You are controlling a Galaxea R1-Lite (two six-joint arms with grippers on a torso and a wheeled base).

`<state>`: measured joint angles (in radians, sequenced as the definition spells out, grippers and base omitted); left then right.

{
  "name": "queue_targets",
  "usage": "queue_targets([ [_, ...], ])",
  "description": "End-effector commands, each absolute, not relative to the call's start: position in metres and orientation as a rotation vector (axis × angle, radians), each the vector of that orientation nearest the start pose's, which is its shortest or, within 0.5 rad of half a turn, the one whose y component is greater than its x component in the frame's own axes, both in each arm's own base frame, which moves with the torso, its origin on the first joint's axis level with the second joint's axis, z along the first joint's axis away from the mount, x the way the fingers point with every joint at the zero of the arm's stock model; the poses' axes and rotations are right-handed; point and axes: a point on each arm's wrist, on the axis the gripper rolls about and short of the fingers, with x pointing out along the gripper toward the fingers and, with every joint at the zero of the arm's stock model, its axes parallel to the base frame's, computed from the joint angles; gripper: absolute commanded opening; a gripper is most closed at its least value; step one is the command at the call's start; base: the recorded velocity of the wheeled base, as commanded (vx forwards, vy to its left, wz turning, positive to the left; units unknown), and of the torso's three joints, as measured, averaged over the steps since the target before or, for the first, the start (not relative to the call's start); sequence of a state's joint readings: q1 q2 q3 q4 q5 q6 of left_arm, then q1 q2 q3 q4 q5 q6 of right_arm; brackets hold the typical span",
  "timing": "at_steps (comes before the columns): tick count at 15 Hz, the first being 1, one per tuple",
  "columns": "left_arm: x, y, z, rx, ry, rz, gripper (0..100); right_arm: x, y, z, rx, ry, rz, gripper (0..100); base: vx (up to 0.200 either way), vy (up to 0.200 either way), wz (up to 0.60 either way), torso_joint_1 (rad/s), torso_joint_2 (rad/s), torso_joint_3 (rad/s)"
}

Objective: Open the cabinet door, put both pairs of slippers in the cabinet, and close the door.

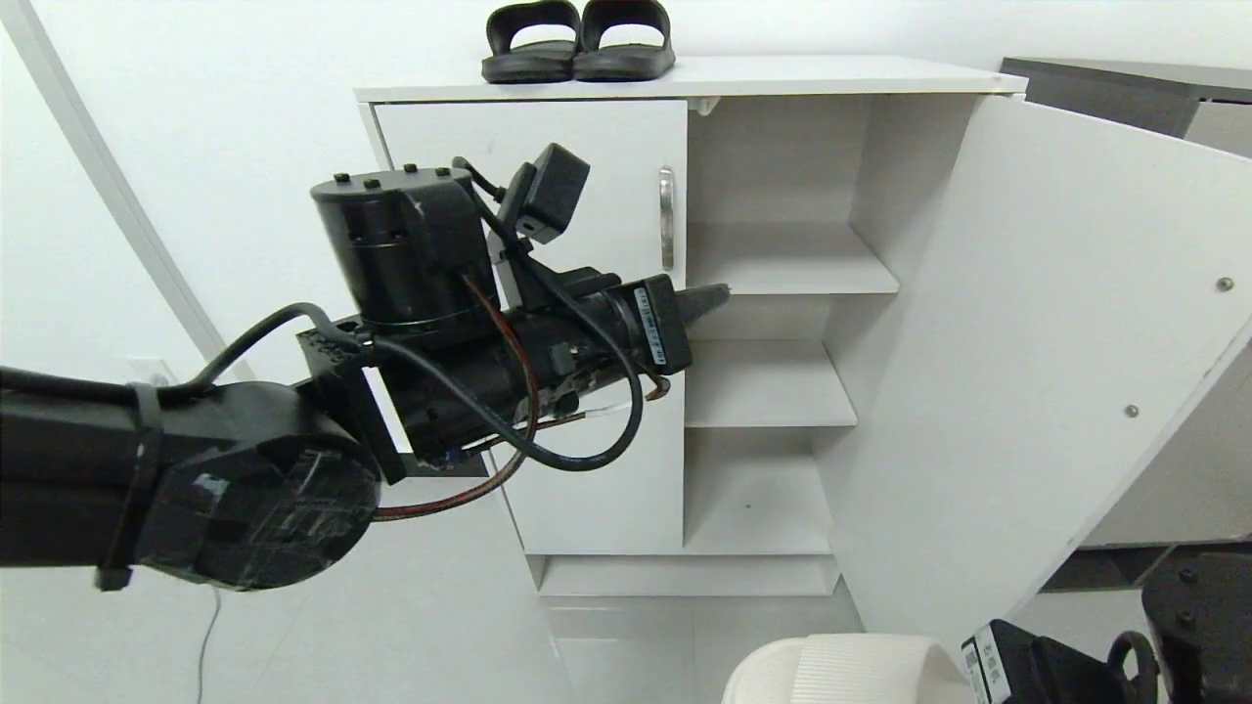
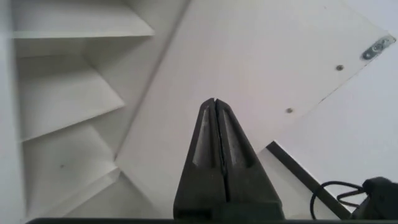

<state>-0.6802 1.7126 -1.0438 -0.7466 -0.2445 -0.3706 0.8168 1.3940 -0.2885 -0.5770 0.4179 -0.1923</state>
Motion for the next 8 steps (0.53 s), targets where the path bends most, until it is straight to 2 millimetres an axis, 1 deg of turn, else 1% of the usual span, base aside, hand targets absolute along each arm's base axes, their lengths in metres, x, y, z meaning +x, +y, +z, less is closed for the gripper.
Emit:
queue_targets([
  [1,0.24,-0.177,0.26,-0.363,0.081,-0.865,0,0.132,0.14,0.122,-0.263,0.451,1.195,0,0.0,0.0,0.0,0.0,0.0,0.0],
  [2,0.237,-0.168,0.26,-0.363,0.08,-0.848,0,0.135,0.14,0.123,-0.26,0.454,1.174,0,0.0,0.0,0.0,0.0,0.0,0.0],
  [3,0.227,-0.151,0.258,-0.362,0.079,-0.811,0,0.142,0.142,0.125,-0.234,0.466,1.119,0,0.0,0.0,0.0,0.0,0.0,0.0],
  [4,0.211,-0.133,0.255,-0.358,0.079,-0.771,0,0.15,0.148,0.13,-0.192,0.473,1.032,0,0.0,0.0,0.0,0.0,0.0,0.0],
  [5,0.196,-0.122,0.256,-0.342,0.079,-0.716,0,0.156,0.152,0.134,-0.148,0.469,0.968,0,0.0,0.0,0.0,0.0,0.0,0.0],
  [6,0.182,-0.111,0.258,-0.295,0.075,-0.626,0,0.162,0.157,0.138,-0.107,0.461,0.92,0,0.0,0.0,0.0,0.0,0.0,0.0],
  [7,0.172,-0.102,0.259,-0.259,0.074,-0.552,0,0.167,0.161,0.14,-0.089,0.452,0.882,0,0.0,0.0,0.0,0.0,0.0,0.0],
  [8,0.153,-0.089,0.259,-0.209,0.07,-0.45,0,0.175,0.167,0.14,-0.076,0.446,0.811,0,0.0,0.0,0.0,0.0,0.0,0.0],
])
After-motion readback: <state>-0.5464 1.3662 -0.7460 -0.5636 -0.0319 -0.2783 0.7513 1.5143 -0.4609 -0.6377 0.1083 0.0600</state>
